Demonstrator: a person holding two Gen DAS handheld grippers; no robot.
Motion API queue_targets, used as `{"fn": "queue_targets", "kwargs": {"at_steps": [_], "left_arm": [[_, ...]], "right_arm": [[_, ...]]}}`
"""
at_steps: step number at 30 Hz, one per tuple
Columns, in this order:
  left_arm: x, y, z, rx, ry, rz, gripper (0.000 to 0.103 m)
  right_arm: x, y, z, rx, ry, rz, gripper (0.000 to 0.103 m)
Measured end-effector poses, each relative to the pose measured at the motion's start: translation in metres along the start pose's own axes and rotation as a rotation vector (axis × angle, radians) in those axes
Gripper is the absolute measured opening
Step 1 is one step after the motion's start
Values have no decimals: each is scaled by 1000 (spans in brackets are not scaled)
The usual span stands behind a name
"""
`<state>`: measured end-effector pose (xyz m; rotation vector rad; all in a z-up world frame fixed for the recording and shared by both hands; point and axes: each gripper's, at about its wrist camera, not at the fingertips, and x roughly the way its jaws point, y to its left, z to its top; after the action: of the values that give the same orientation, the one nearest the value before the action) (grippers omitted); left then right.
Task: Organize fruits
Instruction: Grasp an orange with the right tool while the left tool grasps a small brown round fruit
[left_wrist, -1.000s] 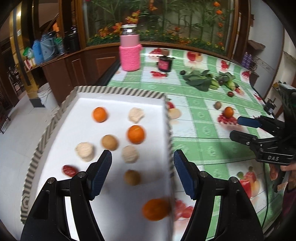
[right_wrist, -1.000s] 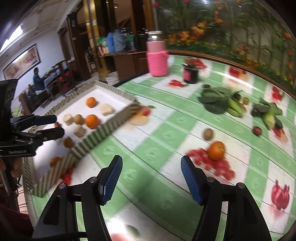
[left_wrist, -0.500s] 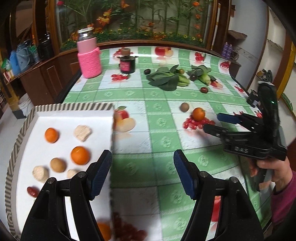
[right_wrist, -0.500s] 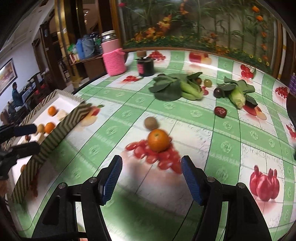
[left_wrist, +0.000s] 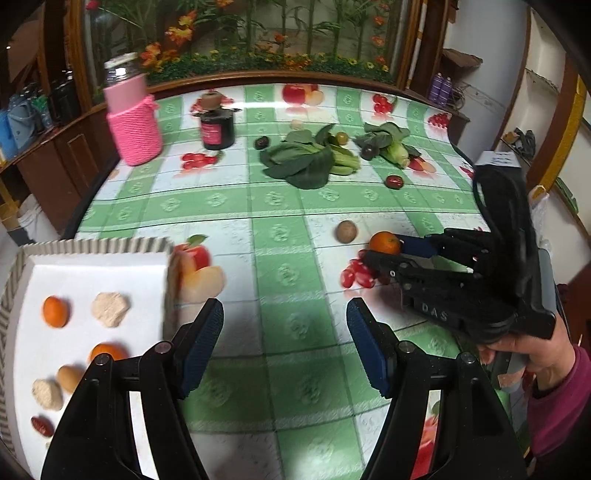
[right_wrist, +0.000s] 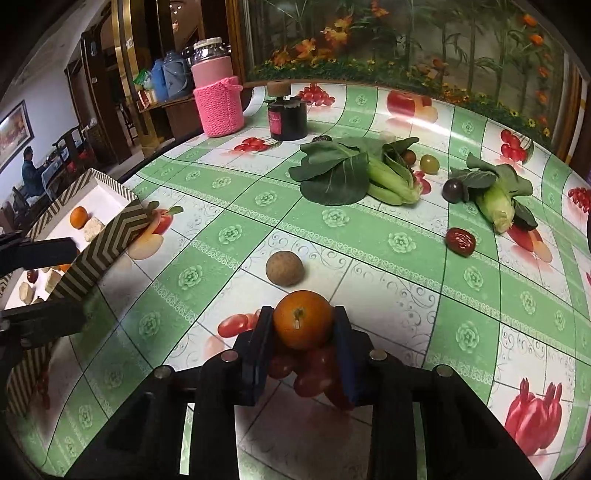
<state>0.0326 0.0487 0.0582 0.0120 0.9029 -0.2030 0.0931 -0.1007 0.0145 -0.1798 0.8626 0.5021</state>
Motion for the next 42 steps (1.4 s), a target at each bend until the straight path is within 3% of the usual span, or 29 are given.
{"fn": "queue_targets", "kwargs": {"at_steps": [16,22,23,26,29,42], "left_arm": [[70,-39,46,42,38,-107,68],[91,-44,51,64,68,-99,68],[94,-44,51,67,71,-98,66],[100,-46,51,81,82,-93,37],[101,-46,51,99,71,-86,19],[62,-34,35,51,61,-87,19]], "right_arm": [[-29,-42,-21,82,-23,-5,32],[-24,-45,-24,93,-17,23,32],[-25,-46,-23,96,-19,27,32],[-27,-48,-23,104,-28,34,32],[-25,-50,-24,112,-21,38,32],[-31,-34,-24,85,-21,59,32]]}}
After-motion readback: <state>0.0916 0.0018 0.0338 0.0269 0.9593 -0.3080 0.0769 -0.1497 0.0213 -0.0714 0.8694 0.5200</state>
